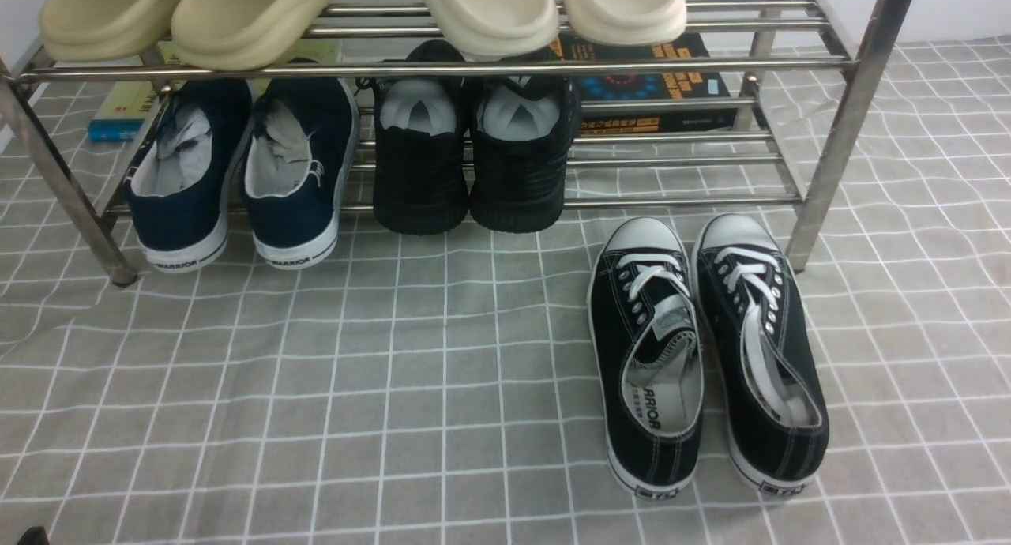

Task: Take the shoes off the shelf with your hand from the grey coffee tablecloth.

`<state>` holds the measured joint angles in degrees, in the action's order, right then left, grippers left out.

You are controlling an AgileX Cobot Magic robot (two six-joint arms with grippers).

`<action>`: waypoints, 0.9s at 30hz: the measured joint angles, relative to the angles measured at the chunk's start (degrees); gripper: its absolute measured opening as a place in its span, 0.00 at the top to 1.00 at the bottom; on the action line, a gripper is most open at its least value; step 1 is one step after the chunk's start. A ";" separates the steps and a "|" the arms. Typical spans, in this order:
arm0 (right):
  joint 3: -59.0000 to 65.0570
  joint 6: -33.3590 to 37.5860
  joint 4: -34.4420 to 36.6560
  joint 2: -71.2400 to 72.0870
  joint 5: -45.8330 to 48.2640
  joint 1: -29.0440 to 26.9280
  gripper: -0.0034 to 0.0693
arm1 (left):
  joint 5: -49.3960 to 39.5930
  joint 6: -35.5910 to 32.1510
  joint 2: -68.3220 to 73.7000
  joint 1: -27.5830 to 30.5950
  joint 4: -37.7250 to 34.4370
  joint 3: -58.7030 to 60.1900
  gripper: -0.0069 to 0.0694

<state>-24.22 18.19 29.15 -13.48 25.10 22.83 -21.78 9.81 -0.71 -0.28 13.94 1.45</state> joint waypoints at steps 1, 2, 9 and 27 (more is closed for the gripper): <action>0.19 0.31 0.01 0.00 -0.27 0.00 0.97 | 0.00 0.00 0.00 0.00 0.00 0.00 0.59; 1.32 2.14 0.29 0.11 -1.61 0.00 0.97 | 0.00 0.00 0.00 0.00 0.00 0.00 0.59; 3.68 4.37 0.80 0.22 -1.87 0.00 0.96 | 0.00 0.00 0.00 0.00 0.00 0.00 0.59; 4.26 4.40 0.80 0.29 -2.70 0.00 0.94 | 0.00 0.00 0.00 0.00 0.00 0.00 0.59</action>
<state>-19.96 22.59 29.95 -13.19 22.40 22.83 -21.78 9.81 -0.71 -0.28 13.94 1.45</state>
